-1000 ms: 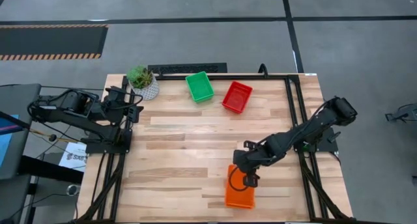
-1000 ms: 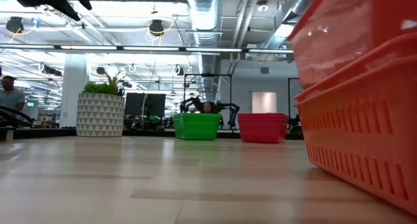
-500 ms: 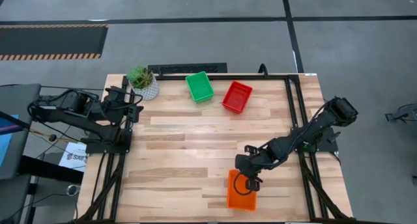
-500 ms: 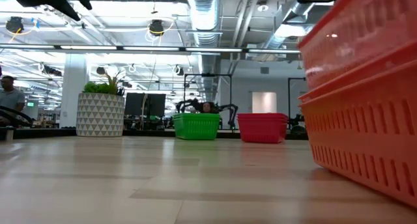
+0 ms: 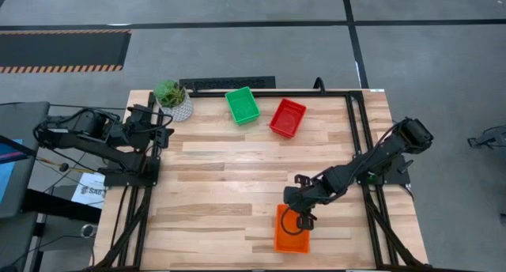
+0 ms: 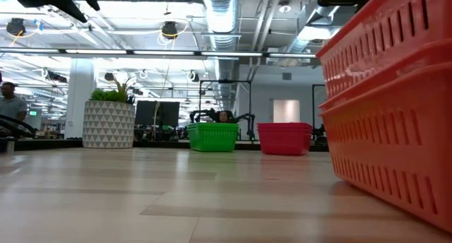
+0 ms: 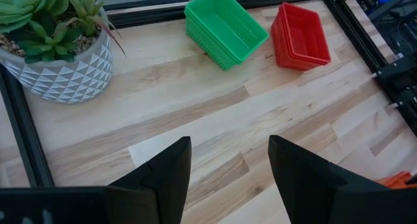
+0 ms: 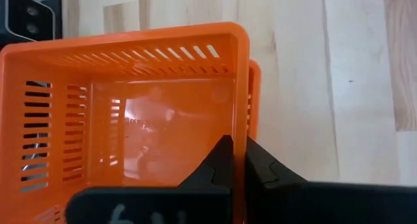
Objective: Stack baskets by color
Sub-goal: Stack the left orange bin on the orange bins, then return to Home Position
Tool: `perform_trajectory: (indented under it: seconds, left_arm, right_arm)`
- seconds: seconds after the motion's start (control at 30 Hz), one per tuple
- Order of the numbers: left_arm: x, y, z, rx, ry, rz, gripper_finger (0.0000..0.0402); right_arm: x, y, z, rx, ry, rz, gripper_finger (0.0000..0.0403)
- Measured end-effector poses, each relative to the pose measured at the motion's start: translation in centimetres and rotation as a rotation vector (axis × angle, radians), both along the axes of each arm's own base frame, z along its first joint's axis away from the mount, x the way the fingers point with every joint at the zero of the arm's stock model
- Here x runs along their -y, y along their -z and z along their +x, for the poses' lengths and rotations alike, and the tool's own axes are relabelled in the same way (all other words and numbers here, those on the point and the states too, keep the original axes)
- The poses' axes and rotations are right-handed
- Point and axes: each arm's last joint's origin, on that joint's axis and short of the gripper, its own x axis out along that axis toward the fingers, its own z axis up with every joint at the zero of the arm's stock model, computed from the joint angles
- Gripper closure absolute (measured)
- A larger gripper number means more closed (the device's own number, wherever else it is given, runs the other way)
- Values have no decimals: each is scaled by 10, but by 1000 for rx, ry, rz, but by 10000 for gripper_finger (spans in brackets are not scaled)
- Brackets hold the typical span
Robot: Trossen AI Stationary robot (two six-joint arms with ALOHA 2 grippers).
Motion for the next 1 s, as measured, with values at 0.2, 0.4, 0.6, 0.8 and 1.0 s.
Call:
perform_trajectory:
  seconds: [0.2, 0.4, 0.6, 0.8, 1.0]
  left_arm:
    - [0, 0, 0, 0, 0, 0, 209]
    - [0, 0, 0, 0, 1, -2, 209]
    - [0, 0, 0, -1, 1, -2, 209]
    - [0, 0, 0, -1, 1, -2, 209]
    - [0, -1, 1, 14, 2, -5, 209]
  right_arm:
    - [0, 0, 0, 3, 3, -5, 365]
    - [1, 0, 0, 5, 10, -15, 325]
    - [1, 0, 0, 5, 4, -21, 295]
    - [8, -4, 1, 18, 23, -17, 273]
    - [30, -39, -6, 116, 77, 22, 264]
